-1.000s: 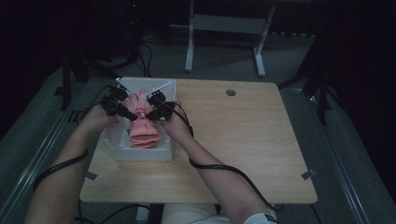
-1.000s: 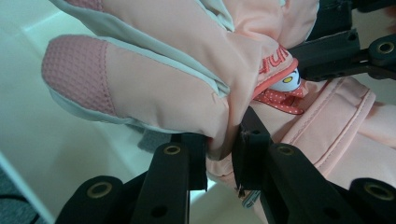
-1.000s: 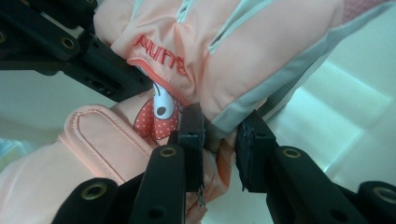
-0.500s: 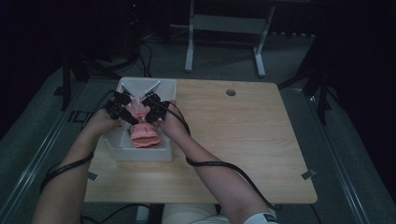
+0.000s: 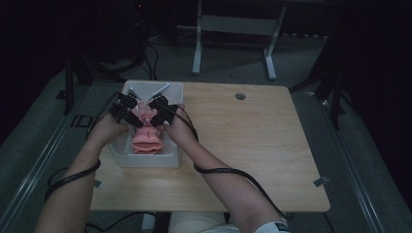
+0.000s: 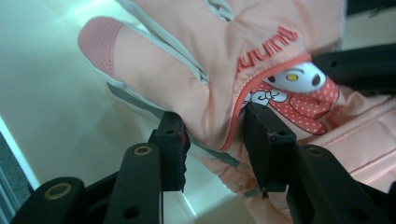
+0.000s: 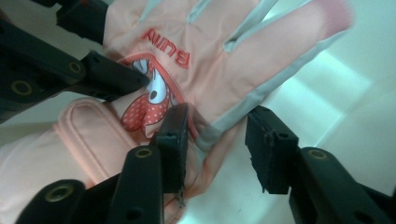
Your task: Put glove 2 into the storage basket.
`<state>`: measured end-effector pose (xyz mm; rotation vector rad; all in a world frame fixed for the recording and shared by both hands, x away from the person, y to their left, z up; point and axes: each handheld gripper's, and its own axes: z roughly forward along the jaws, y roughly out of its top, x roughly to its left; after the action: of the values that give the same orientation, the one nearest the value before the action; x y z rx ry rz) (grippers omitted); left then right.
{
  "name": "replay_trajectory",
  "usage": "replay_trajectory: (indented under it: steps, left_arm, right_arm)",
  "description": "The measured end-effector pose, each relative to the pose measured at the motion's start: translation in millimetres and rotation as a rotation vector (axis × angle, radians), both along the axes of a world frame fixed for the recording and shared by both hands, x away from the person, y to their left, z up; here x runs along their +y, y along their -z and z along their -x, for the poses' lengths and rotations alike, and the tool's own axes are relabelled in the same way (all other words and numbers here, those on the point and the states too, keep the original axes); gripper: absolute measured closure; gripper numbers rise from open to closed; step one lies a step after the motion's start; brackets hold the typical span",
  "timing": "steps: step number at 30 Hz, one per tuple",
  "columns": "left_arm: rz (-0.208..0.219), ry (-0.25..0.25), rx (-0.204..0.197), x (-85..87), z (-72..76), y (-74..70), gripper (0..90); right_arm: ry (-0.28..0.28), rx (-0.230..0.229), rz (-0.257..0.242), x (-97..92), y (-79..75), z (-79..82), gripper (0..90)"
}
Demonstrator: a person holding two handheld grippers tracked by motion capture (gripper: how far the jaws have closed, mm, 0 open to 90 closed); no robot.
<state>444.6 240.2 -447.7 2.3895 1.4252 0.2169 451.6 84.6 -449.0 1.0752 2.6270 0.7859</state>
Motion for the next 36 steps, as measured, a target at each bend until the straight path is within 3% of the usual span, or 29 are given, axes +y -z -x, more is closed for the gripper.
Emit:
replay_trajectory:
  steps: [2, 7, 8, 10, 18, 20, 25, 31, 32, 36]
  left_arm:
    - [-0.023, -0.003, -0.017, -1.6, 0.9, -1.5, 56.4]
    - [-0.023, -0.019, -0.044, -0.2, 2.2, -6.1, 55.4]
    - [0.013, -0.034, -0.069, 2.8, 3.5, -12.1, 55.4]
    - [0.028, -0.046, -0.084, 4.3, 4.0, -16.0, 54.2]
    - [0.055, -0.027, -0.103, -1.2, 8.4, -19.7, 48.7]
    - [0.084, -0.031, -0.153, -3.8, 13.9, -24.1, 47.6]
    - [0.149, -0.003, -0.200, -11.9, 24.8, -36.6, 45.8]
    - [0.213, 0.041, -0.224, -33.5, 34.3, -49.3, 33.7]
    - [0.233, 0.053, -0.226, -36.4, 35.5, -50.3, 26.5]
    - [0.265, 0.090, -0.253, -51.1, 41.3, -53.6, 14.9]
  right_arm:
    - [-0.009, -0.016, 0.003, -0.6, -0.3, 0.1, 56.8]
    - [-0.020, -0.008, -0.051, -4.8, -1.8, -2.3, 55.4]
    - [-0.026, -0.011, -0.078, -7.2, -2.4, -3.1, 54.8]
    - [-0.027, -0.016, -0.100, -8.9, -3.0, -3.2, 54.3]
    - [-0.035, -0.015, -0.137, -19.2, -10.8, -3.4, 53.4]
    - [-0.049, -0.028, -0.170, -29.2, -19.6, -2.9, 52.0]
    - [-0.056, -0.052, -0.235, -52.5, -36.1, -0.5, 46.8]
    - [-0.083, -0.075, -0.266, -72.7, -48.7, 5.9, 34.6]
    - [-0.112, -0.077, -0.288, -81.4, -51.9, 9.1, 28.6]
    - [-0.127, -0.093, -0.308, -98.4, -56.7, 15.2, 26.7]
